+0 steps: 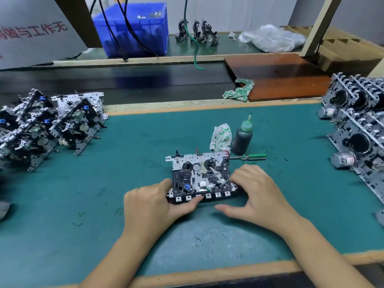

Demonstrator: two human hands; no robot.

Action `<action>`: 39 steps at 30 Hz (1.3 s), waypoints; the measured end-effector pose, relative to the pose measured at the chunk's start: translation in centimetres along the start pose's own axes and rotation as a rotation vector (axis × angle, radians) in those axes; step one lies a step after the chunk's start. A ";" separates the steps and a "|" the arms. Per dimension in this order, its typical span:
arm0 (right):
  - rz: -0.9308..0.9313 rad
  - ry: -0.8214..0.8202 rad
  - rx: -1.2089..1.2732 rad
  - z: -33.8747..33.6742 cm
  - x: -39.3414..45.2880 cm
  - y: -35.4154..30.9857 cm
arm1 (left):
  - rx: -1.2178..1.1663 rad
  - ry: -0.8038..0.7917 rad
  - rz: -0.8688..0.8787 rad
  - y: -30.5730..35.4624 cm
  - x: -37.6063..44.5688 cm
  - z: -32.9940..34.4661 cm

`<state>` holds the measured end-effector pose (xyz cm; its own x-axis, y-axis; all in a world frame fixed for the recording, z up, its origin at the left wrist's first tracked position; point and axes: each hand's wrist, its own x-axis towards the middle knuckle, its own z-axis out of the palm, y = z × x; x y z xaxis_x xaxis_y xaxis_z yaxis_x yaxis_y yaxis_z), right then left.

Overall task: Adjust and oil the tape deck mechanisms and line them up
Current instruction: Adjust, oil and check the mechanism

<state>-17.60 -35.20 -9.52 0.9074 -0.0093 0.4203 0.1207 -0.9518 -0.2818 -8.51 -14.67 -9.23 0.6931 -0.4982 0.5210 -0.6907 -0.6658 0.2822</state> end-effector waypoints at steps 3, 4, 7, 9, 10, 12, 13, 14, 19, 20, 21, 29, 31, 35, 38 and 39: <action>0.011 0.023 -0.075 0.3 -0.5 -0.4 | -0.140 -0.119 0.044 -0.9 -0.1 -0.2; 0.023 0.036 -0.104 0.4 -0.6 -0.4 | -0.215 -0.184 0.032 -1.2 0.0 -0.3; 0.049 0.039 -0.182 0.4 -0.7 -0.4 | -0.323 -0.300 -0.005 -1.9 0.0 -0.3; 0.027 0.039 -0.208 0.3 -0.6 -0.3 | -0.246 -0.293 0.029 -1.7 -0.1 -0.1; 0.017 0.041 -0.211 0.2 -0.5 -0.2 | -0.199 -0.282 0.058 -1.6 -0.2 0.0; 0.016 0.064 -0.210 0.2 -0.5 -0.3 | -0.162 -0.239 0.136 -1.4 -0.5 0.0; 0.024 0.078 -0.218 0.3 -0.4 -0.4 | -0.169 -0.219 0.165 -1.3 -0.6 -0.1; 0.032 0.089 -0.231 0.3 -0.4 -0.6 | -0.176 -0.203 0.180 -1.2 -0.7 -0.1; -0.023 0.014 -0.174 0.0 -0.5 0.0 | -0.090 -0.143 0.104 -0.5 -0.9 -0.2; -0.038 -0.005 -0.164 -0.1 -0.5 0.1 | -0.072 -0.142 0.086 -0.4 -0.9 -0.2; -0.045 -0.007 -0.166 -0.1 -0.6 0.1 | -0.059 -0.135 0.080 -0.4 -1.0 -0.3; -0.033 0.040 -0.190 0.1 -0.6 -0.5 | -0.037 -0.047 0.030 -0.1 -0.7 -0.5; 0.004 0.029 -0.140 0.2 -0.7 -0.6 | -0.027 -0.052 0.030 -0.2 -0.8 -0.4; -0.017 -0.028 -0.044 0.0 -0.6 -0.5 | 0.004 -0.096 -0.035 -0.2 -0.9 -0.2; -0.036 -0.037 -0.046 0.0 -0.7 -0.7 | -0.034 -0.140 0.008 -0.9 -0.6 -0.3; -0.031 -0.024 -0.074 0.1 -0.8 -0.8 | -0.068 -0.165 0.044 -1.3 -0.5 -0.4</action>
<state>-18.35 -34.42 -9.67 0.9131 0.0264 0.4069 0.1191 -0.9717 -0.2042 -8.10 -13.31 -9.51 0.6829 -0.6139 0.3960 -0.7292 -0.6053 0.3190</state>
